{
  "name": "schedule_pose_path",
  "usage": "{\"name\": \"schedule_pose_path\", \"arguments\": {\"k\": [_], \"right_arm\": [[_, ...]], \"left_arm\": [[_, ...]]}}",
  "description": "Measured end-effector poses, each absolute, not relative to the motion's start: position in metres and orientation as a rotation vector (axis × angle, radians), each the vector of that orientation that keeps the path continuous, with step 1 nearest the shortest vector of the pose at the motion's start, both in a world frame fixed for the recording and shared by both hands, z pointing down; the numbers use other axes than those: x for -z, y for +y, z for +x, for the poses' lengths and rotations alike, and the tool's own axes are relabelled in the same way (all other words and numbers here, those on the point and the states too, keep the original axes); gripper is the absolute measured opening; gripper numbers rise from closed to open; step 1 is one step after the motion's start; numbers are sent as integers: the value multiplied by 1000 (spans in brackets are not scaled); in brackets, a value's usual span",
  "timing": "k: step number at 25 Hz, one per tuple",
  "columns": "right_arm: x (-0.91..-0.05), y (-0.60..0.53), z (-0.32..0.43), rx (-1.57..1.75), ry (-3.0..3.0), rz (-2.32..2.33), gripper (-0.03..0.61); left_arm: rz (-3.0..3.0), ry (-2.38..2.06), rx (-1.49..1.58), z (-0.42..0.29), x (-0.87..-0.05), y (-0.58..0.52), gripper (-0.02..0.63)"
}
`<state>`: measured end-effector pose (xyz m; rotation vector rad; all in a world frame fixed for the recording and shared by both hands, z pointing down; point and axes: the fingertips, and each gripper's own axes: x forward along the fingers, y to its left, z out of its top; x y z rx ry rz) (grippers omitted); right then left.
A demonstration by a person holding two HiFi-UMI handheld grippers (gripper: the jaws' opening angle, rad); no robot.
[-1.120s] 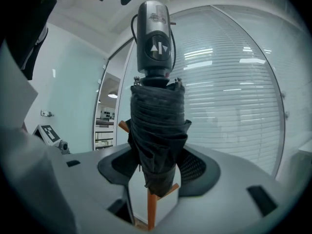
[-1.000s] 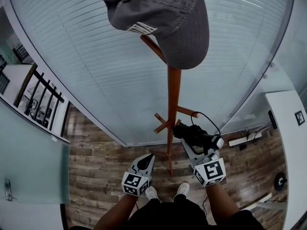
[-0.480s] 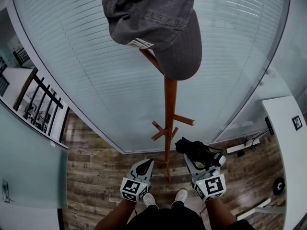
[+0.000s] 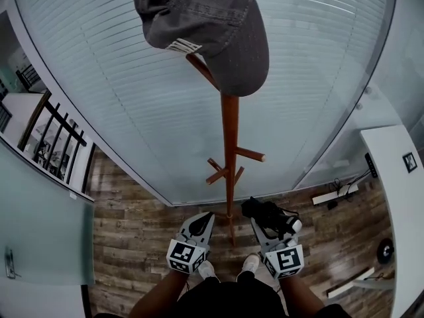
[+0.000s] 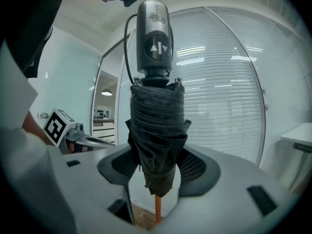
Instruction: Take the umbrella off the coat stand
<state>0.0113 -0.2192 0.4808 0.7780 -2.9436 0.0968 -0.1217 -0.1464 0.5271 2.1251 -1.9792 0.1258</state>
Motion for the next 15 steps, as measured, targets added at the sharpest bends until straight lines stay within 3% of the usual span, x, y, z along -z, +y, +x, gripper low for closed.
{"name": "schedule_pose_path", "arguments": {"k": [15], "right_arm": [[-489,-214,9,-28,-2883,765,242]], "left_arm": [[2086,-1966,-65,-120,-534,-141,14]]}}
